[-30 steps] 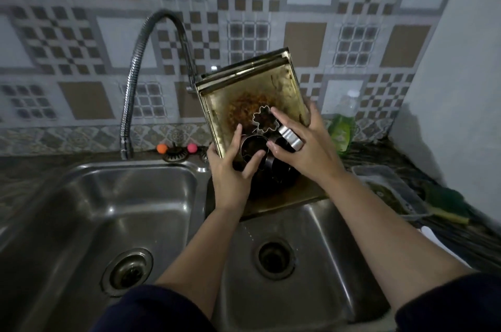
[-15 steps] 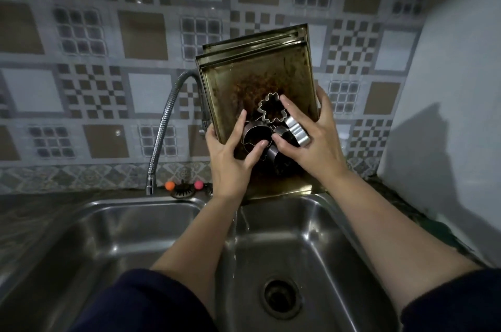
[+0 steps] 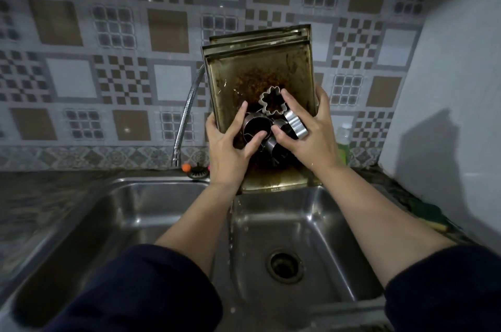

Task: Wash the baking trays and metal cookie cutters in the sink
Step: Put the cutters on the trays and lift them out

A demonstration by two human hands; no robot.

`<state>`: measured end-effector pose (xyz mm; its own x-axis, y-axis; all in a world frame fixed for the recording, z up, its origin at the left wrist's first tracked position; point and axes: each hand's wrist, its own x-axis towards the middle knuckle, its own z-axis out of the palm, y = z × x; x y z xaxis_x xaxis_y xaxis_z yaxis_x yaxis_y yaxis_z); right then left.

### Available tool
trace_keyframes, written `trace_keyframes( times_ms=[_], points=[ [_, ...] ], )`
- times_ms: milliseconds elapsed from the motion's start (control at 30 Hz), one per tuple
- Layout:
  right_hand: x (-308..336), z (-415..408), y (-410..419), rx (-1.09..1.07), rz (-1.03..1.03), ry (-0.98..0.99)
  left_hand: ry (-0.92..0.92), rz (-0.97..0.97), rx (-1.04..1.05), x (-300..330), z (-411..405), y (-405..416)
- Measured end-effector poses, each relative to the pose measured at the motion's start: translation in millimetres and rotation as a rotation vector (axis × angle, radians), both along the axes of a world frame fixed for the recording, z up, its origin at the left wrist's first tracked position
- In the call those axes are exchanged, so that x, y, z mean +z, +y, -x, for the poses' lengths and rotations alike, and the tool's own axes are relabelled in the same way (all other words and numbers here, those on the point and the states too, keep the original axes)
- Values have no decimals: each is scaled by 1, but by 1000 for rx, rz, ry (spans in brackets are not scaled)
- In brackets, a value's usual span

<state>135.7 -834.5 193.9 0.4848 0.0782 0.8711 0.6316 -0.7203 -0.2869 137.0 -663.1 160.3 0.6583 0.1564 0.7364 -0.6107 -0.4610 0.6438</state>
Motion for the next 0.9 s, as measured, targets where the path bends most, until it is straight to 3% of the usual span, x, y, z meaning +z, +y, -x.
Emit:
trace_keyframes(
  times_ms=[200,433,667,900],
  points=[
    [-14,34,12,78,-22,126,102,-25,108,-8,54,11],
    [-66,83,48,187,-66,569,414,-51,224,-49,127,44],
    [-115,141,125,364,59,826,663,76,458,-105,214,110],
    [-143,178,232,495,95,1021,768,180,548,-130,281,208]
  ],
)
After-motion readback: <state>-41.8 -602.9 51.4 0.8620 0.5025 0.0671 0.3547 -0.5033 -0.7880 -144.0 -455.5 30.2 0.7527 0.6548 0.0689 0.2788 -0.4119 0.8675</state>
